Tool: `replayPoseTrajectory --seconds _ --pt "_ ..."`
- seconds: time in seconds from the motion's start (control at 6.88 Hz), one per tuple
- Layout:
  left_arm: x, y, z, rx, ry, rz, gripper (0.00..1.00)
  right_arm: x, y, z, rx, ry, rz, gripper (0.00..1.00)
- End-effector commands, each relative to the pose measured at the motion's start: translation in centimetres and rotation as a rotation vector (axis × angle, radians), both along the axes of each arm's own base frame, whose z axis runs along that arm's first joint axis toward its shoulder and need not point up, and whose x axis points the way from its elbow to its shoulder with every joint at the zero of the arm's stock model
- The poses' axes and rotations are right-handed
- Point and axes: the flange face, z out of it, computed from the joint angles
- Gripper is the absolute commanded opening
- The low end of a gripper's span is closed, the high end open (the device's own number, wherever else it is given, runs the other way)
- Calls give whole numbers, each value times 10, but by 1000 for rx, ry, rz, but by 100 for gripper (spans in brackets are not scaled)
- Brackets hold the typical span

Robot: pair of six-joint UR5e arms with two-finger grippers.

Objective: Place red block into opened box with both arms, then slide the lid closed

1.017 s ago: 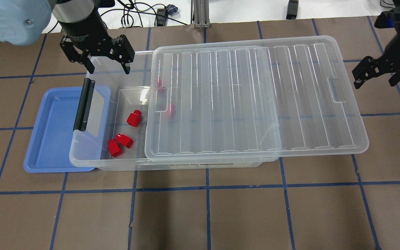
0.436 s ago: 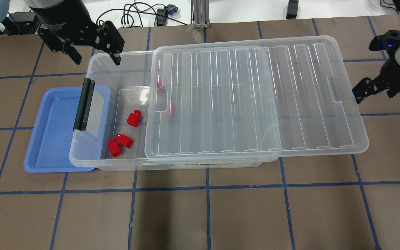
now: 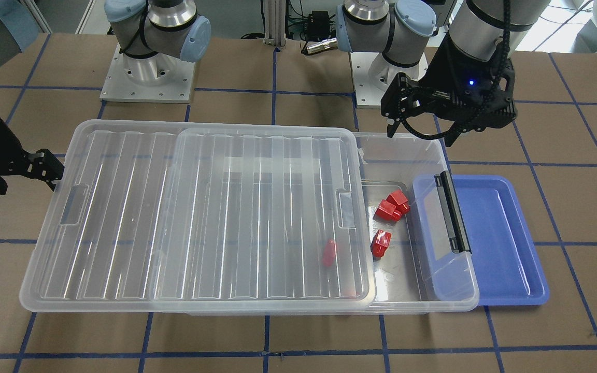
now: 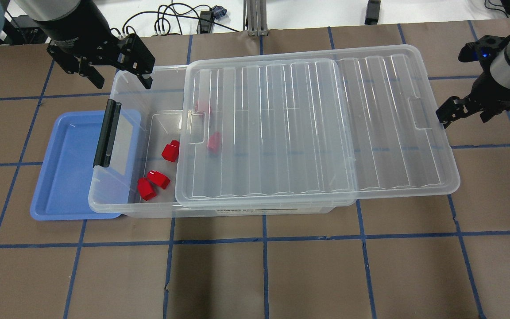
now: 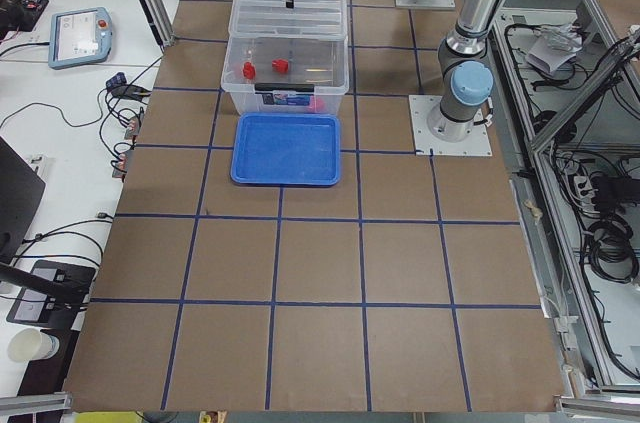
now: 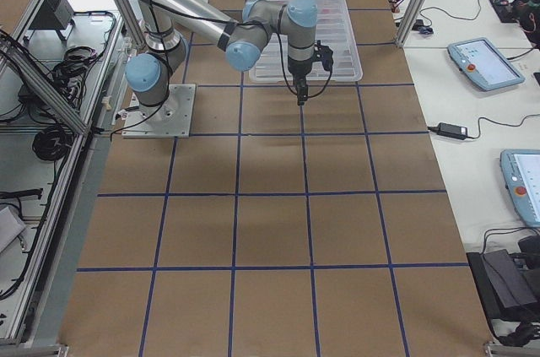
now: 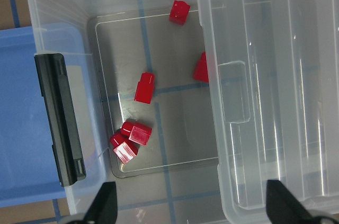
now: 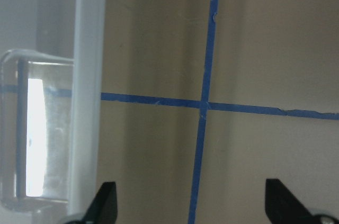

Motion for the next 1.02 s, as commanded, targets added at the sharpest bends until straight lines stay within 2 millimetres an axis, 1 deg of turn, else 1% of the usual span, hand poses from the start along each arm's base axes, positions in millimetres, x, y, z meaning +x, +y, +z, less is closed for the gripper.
replayPoseTrajectory --seconds 0.0,0.44,0.73,0.87 --pt "10 2 -4 19 -60 7 100 45 -1 -2 -2 -13 -16 100" --pt "9 1 -4 23 -60 21 100 122 2 -1 -13 -21 -15 100" --pt "9 2 -3 23 -63 21 100 153 7 -2 -9 -46 35 100" --pt "9 2 -4 24 -61 24 100 153 5 3 -16 -41 40 100"
